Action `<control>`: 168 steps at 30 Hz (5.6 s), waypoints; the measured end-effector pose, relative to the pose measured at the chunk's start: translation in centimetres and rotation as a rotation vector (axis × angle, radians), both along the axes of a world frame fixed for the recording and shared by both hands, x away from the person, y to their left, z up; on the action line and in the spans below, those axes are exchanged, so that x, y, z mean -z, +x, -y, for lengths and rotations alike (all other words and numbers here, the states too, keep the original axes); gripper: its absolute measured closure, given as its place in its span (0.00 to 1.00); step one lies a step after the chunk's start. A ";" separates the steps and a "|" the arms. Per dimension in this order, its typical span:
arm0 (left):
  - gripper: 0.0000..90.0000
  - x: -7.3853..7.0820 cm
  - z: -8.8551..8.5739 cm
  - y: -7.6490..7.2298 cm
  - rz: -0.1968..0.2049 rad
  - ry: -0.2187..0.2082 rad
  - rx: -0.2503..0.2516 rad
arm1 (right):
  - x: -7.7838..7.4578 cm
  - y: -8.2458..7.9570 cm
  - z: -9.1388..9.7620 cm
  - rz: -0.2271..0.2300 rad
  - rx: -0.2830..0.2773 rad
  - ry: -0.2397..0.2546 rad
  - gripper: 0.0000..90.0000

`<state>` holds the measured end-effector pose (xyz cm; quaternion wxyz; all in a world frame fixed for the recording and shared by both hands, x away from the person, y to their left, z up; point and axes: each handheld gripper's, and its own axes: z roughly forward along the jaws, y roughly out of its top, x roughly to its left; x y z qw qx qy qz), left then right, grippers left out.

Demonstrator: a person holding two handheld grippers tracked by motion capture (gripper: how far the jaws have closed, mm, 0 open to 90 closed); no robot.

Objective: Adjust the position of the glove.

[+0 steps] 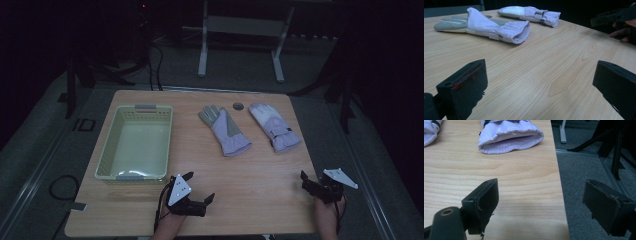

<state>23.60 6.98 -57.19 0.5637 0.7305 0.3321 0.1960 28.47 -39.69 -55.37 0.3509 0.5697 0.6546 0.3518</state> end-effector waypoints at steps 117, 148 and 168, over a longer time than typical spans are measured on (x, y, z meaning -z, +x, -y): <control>0.00 0.0 0.0 -0.2 0.000 -0.003 0.033 | -1.6 20.5 -23.2 -0.370 -0.532 -0.151 0.56; 0.00 0.0 0.0 -0.2 0.002 -0.003 0.041 | -5.8 12.8 -22.6 -0.195 -0.399 0.220 0.97; 0.00 0.0 0.1 -0.3 0.009 0.004 0.029 | -6.8 3.5 -20.6 -0.123 -0.225 0.333 0.97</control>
